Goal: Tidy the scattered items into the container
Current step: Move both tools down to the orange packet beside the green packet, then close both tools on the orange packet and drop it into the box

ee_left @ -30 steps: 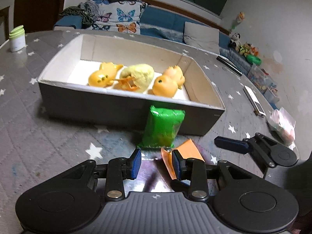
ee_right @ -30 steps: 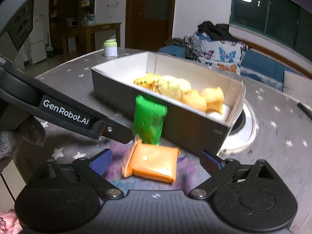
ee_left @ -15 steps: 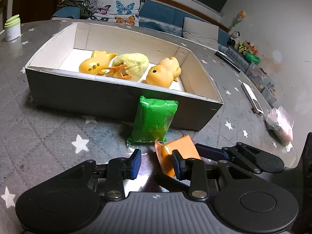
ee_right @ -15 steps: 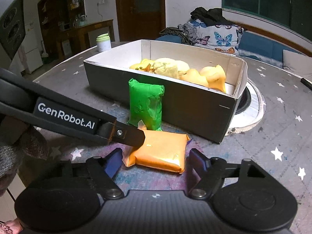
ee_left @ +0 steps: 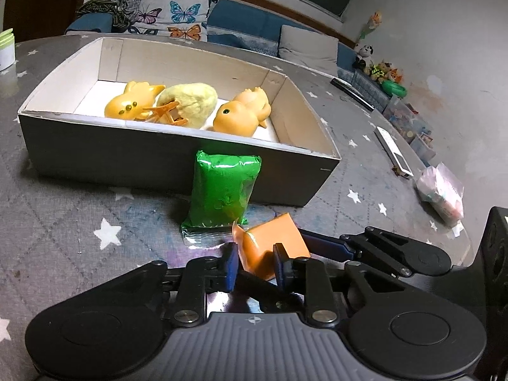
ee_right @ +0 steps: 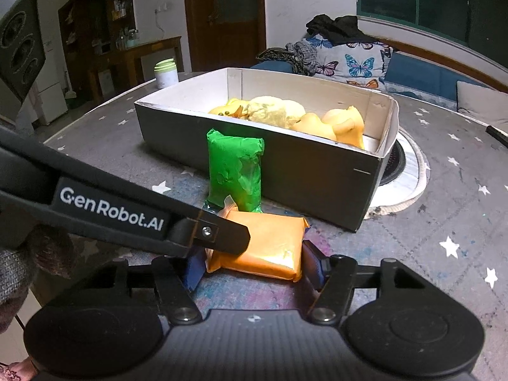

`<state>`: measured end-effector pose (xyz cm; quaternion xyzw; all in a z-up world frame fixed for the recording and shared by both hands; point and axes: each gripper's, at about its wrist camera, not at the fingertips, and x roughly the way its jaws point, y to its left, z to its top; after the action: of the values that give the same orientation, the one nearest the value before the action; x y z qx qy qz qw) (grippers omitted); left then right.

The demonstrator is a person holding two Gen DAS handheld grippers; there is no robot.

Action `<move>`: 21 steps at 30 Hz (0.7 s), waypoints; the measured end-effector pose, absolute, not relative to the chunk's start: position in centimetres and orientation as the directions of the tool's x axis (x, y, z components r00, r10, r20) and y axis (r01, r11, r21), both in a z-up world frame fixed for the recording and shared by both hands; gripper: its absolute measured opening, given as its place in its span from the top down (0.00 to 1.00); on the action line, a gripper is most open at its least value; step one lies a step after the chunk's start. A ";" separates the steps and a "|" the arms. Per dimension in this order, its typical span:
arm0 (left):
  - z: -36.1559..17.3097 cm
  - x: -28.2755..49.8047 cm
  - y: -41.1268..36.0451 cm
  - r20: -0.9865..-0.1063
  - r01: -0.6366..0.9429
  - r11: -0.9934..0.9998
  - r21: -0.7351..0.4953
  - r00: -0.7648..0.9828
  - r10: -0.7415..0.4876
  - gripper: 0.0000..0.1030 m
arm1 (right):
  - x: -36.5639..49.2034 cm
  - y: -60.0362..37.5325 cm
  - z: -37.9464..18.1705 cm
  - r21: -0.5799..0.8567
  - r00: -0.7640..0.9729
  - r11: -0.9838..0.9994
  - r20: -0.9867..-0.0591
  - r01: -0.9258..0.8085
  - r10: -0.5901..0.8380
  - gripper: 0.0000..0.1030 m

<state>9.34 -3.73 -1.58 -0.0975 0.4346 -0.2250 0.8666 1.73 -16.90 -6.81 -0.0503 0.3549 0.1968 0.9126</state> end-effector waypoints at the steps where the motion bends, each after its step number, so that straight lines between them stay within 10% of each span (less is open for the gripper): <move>1: -1.4 9.2 -3.7 -0.705 0.308 0.878 -0.367 0.524 -0.479 0.76 | 1.6 -17.0 -6.7 0.049 0.673 0.918 -0.665 -0.393 0.324 0.39; 21: 4.9 10.1 -3.6 -0.572 0.356 0.867 -0.350 0.651 -0.499 0.77 | 1.8 -17.2 -0.5 0.010 0.797 0.930 -0.513 -0.367 0.320 0.39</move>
<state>10.14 -3.59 4.94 -0.1040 0.3440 -0.2365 0.9027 1.80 -17.25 -0.53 -0.0451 0.2620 0.1813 0.9468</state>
